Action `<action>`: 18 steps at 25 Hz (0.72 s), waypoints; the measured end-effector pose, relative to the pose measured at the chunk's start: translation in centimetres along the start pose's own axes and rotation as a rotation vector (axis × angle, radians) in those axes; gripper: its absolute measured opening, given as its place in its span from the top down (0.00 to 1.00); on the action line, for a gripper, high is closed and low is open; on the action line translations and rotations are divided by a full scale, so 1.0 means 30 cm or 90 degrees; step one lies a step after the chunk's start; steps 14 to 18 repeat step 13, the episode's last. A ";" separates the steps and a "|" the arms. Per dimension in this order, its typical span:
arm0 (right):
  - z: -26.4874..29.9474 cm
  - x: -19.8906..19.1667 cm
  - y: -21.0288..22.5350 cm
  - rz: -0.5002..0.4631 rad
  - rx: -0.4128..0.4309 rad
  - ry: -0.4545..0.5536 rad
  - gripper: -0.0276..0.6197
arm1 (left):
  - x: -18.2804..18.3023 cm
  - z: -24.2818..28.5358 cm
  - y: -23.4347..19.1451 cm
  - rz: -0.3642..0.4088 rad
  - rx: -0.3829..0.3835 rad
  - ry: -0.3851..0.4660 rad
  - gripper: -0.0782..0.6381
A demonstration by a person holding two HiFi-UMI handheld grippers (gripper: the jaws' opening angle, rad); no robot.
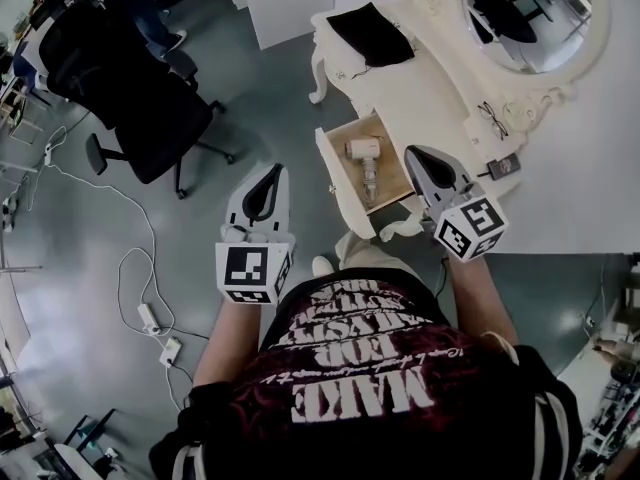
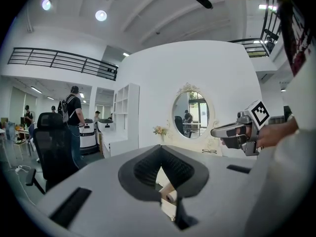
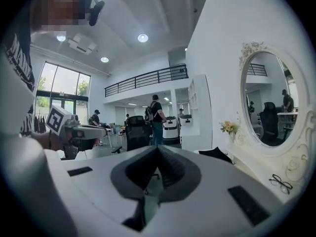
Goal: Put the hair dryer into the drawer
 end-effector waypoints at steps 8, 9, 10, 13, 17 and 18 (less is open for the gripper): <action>-0.030 -0.009 0.046 0.013 -0.019 0.010 0.95 | 0.012 0.047 0.027 0.009 -0.016 -0.002 0.88; -0.031 -0.010 0.050 0.015 -0.020 0.010 0.95 | 0.010 0.052 0.029 0.010 -0.017 -0.004 0.88; -0.032 -0.011 0.053 0.016 -0.020 0.011 0.95 | 0.009 0.055 0.032 0.010 -0.018 -0.006 0.88; -0.038 -0.011 0.059 0.018 -0.020 0.011 0.95 | 0.006 0.057 0.042 0.009 -0.020 -0.011 0.88; -0.038 -0.011 0.059 0.018 -0.020 0.011 0.95 | 0.006 0.057 0.042 0.009 -0.020 -0.011 0.88; -0.038 -0.011 0.059 0.018 -0.020 0.011 0.95 | 0.006 0.057 0.042 0.009 -0.020 -0.011 0.88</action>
Point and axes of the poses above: the fingertips, and each gripper's own axes: z forward along the fingers, y to its right, x out of its top, the point moved 10 cm from there along -z, backward along the fingers, and after that the axes turned 2 degrees about -z, right-handed, at the moved point
